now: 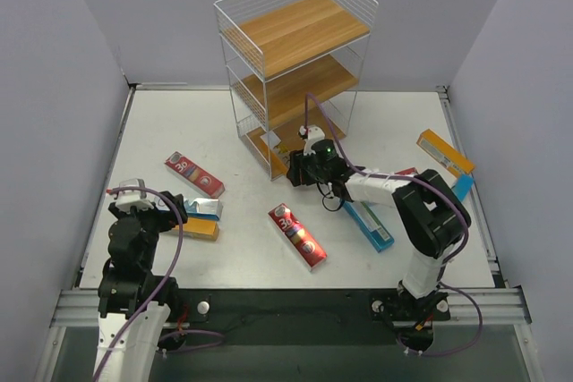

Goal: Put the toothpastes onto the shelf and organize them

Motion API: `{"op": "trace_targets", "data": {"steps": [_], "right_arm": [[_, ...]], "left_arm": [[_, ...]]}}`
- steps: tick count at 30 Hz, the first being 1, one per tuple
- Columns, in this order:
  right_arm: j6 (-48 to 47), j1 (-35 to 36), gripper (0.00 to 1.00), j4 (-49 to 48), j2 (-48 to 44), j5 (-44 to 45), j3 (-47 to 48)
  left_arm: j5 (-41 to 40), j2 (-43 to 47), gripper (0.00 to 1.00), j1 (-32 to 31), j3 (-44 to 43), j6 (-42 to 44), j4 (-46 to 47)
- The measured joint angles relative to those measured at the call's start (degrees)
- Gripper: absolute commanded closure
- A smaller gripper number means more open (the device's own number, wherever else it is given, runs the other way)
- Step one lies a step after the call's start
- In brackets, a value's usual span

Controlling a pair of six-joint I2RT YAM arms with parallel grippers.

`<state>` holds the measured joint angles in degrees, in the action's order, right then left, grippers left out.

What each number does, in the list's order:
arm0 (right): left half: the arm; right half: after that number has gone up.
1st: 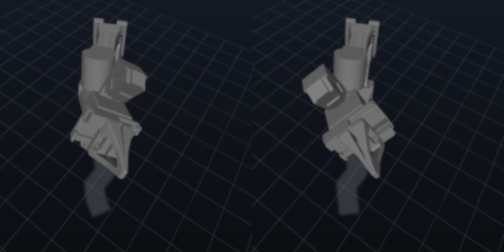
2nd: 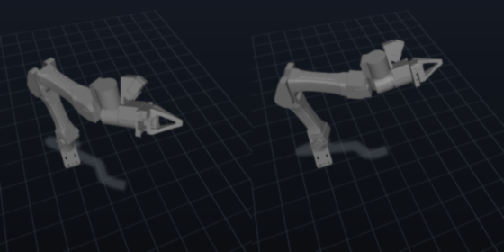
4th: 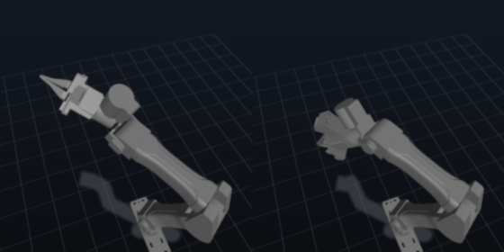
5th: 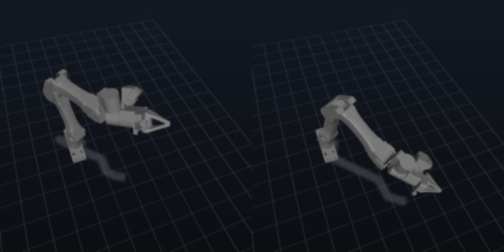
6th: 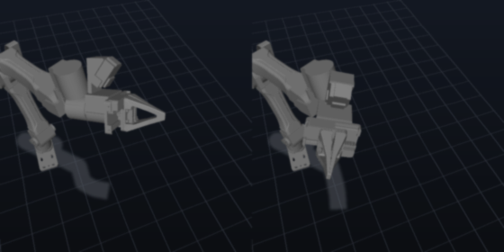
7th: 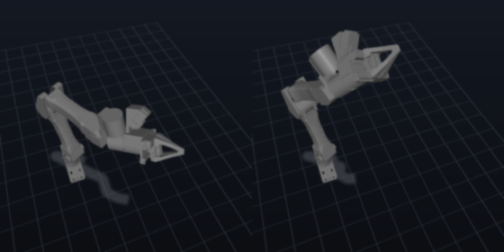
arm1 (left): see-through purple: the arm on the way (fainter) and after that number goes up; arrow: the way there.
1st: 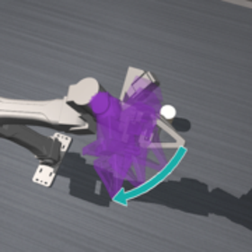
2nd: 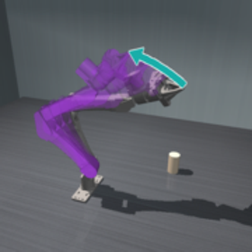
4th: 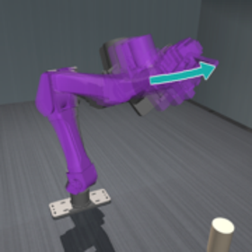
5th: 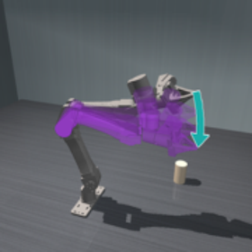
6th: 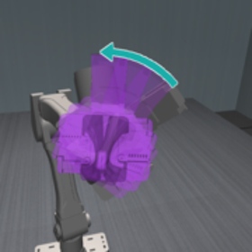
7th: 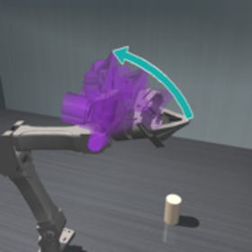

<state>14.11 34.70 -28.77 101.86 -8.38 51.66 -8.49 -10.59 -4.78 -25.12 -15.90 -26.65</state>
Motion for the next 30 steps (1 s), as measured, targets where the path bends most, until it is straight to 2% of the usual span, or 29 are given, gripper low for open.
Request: {"op": "trace_targets", "data": {"steps": [12,14,16,21,24,30], "right_arm": [[-0.2,1.36,0.58,-0.61,5.2,-0.83,5.07],[-0.2,1.36,0.54,-0.96,5.51,-1.66,5.18],[-0.26,1.36,0.44,-0.98,5.6,-2.16,5.18],[-0.11,1.36,0.31,-1.01,5.6,-3.02,5.14],[1.07,1.31,0.27,-1.49,5.25,-3.08,4.48],[7.1,-0.09,0.27,-5.11,2.12,-4.11,-0.85]], "left_arm": [[0.26,-0.74,0.03,0.0,0.0,0.04,0.31],[0.28,-0.85,0.03,0.0,0.0,0.04,0.33],[0.39,-0.87,0.03,0.0,0.0,0.04,0.33],[0.44,-0.87,0.03,0.0,0.0,0.04,0.33],[0.42,-0.87,0.03,0.02,0.0,0.04,0.33],[0.42,-0.87,0.03,0.02,0.0,0.04,0.33]]}}
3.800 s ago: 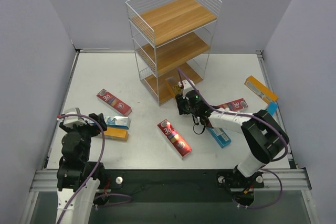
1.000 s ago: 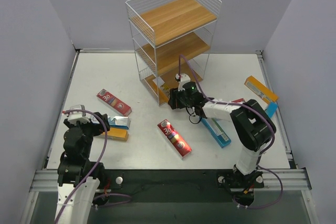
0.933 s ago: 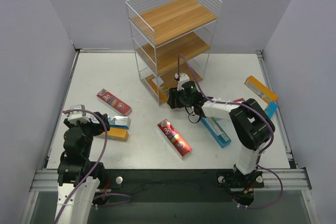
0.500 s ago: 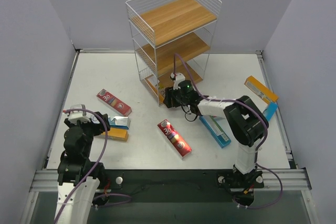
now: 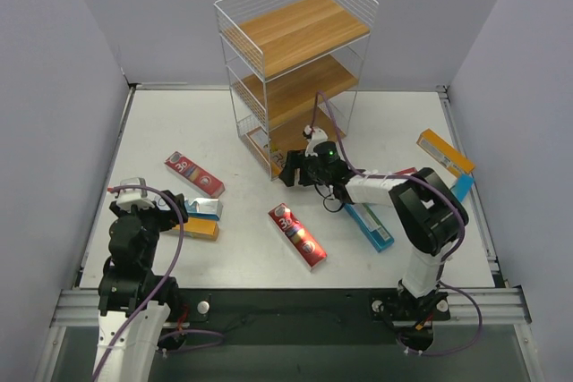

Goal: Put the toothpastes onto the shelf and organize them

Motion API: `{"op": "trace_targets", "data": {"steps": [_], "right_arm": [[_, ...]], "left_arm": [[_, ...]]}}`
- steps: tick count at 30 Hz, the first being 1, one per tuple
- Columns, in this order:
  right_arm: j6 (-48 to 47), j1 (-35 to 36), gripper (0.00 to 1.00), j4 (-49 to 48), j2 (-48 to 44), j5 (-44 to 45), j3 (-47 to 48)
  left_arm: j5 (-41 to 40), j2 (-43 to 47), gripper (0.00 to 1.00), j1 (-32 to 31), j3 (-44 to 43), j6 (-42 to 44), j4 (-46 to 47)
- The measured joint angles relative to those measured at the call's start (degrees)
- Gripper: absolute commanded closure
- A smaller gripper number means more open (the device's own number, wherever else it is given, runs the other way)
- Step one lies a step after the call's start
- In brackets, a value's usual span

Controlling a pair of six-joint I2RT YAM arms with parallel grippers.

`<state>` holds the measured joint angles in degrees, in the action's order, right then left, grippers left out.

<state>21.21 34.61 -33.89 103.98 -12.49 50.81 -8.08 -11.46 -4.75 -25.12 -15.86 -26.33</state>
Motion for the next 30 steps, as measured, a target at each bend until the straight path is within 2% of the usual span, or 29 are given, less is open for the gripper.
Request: {"op": "trace_targets", "data": {"steps": [8,14,20,23,30], "right_arm": [[12.44,-3.93,0.27,-7.89,-0.96,-2.01,-4.02],[25.18,-5.44,0.26,-14.12,-0.87,-2.03,-7.41],[35.87,-5.46,0.29,-22.99,4.0,-4.35,-7.72],[39.1,-5.44,0.29,-25.51,7.23,-4.92,-7.91],[41.97,-5.44,0.31,-28.22,7.93,-4.96,-9.14]], "left_arm": [[0.02,0.0,0.03,-0.02,0.0,0.0,0.0],[0.02,0.0,0.03,0.0,0.0,0.0,0.0],[0.02,-0.02,0.03,-0.02,0.0,0.0,0.0],[0.04,-0.02,0.03,-0.02,0.0,0.02,0.02],[0.33,-0.02,0.03,-0.02,0.0,0.02,0.02]]}}
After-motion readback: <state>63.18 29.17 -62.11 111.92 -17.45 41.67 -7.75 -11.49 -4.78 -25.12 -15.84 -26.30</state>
